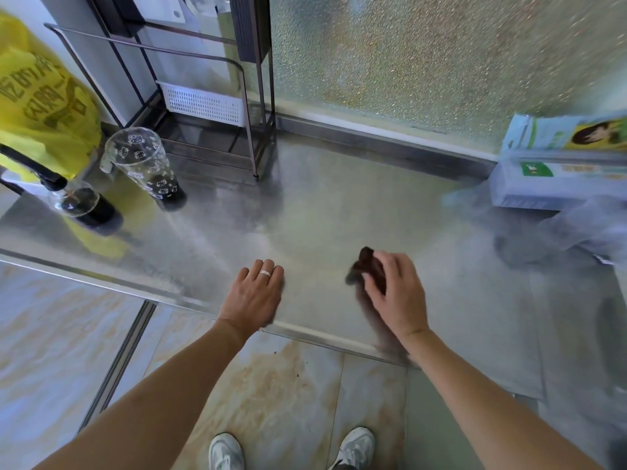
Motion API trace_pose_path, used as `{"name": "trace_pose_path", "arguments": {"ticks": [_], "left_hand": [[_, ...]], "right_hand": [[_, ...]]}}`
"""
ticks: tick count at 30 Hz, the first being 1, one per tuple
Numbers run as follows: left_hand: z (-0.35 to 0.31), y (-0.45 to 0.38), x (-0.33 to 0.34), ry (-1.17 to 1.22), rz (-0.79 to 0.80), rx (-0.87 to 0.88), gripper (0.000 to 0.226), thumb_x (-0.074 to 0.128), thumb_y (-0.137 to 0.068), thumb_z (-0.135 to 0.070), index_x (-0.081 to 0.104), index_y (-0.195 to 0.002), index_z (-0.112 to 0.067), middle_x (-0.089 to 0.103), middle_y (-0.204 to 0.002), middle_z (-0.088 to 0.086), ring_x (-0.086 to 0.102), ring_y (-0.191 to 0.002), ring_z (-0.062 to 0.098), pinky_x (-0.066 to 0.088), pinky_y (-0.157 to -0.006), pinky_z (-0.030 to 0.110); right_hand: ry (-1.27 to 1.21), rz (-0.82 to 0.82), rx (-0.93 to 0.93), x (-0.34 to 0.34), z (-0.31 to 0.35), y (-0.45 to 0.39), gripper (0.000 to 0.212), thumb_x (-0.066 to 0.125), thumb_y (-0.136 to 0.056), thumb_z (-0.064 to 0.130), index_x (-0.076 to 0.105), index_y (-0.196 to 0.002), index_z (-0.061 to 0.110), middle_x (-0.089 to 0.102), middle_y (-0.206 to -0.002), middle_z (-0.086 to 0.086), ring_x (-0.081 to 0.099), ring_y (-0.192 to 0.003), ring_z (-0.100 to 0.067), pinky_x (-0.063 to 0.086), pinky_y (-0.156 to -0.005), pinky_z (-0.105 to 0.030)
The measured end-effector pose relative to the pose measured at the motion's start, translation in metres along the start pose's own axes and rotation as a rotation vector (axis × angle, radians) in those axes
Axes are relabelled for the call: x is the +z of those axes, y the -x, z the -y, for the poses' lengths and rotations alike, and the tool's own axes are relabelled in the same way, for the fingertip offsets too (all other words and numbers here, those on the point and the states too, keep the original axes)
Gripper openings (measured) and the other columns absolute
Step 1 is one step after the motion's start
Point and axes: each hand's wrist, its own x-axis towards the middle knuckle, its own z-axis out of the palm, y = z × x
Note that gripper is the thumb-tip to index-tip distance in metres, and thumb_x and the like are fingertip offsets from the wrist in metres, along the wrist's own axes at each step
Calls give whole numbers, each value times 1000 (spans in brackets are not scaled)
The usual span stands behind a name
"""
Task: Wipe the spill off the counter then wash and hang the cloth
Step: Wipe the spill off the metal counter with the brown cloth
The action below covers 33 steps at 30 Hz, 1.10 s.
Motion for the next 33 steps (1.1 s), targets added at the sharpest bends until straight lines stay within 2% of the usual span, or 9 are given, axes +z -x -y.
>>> {"name": "trace_pose_path", "arguments": {"ticks": [4, 8, 11, 14, 19, 24, 29, 33], "left_hand": [[0, 0, 3, 4, -11, 4, 10, 60, -82, -12, 58, -91, -9, 52, -89, 10, 48, -76, 32, 40, -61, 41], [0, -1, 5, 4, -6, -12, 10, 65, -84, -13, 58, -91, -10, 52, -89, 10, 48, -76, 31, 39, -62, 40], [0, -1, 3, 6, -1, -9, 12, 66, -84, -12, 58, -92, -10, 54, -89, 11, 49, -77, 31, 40, -63, 40], [0, -1, 1, 7, 1, -14, 13, 67, -82, -12, 58, -91, -10, 54, -89, 11, 49, -77, 31, 40, -62, 40], [-1, 0, 3, 16, 1, -25, 9, 63, -88, -15, 55, -92, -11, 53, -90, 10, 48, -78, 30, 39, -64, 41], [-1, 0, 2, 15, -13, -27, 7, 61, -89, -13, 55, -90, -10, 52, -88, 10, 47, -76, 30, 39, -62, 41], [-1, 0, 0, -2, -55, 13, 9, 49, -92, -13, 57, -91, -9, 55, -88, 11, 51, -77, 32, 41, -60, 42], [-1, 0, 3, -2, -28, 18, 8, 60, -83, -8, 57, -90, -9, 53, -88, 11, 50, -75, 32, 40, -60, 41]], "right_hand": [[144, -64, 310, 1, -42, -4, 41, 69, -92, 26, 54, -126, 11, 51, -112, -16, 53, -99, -35, 54, -78, -51], [149, -46, 355, 18, -28, -4, 39, 67, -93, 30, 52, -125, 13, 49, -113, -15, 51, -99, -36, 54, -76, -51], [113, -22, 304, 33, 5, -4, 37, 67, -93, 32, 55, -123, 15, 49, -112, -12, 51, -99, -34, 54, -74, -48], [103, 6, 251, 48, 36, -3, 36, 64, -94, 35, 56, -123, 15, 51, -110, -11, 50, -97, -32, 51, -79, -44], [90, 37, 192, 61, 71, 3, 35, 60, -96, 39, 57, -121, 15, 52, -107, -10, 49, -93, -31, 48, -81, -43], [-64, 100, 65, 61, 109, 34, 32, 62, -95, 41, 60, -115, 16, 56, -104, -2, 50, -90, -24, 47, -77, -36], [-228, 223, -89, 49, 120, 67, 28, 70, -82, 34, 65, -105, 18, 60, -95, 4, 58, -86, -18, 53, -71, -30], [-344, 339, -223, 22, 100, 55, 29, 69, -80, 33, 66, -105, 20, 64, -97, 5, 62, -88, -17, 56, -70, -33]]}}
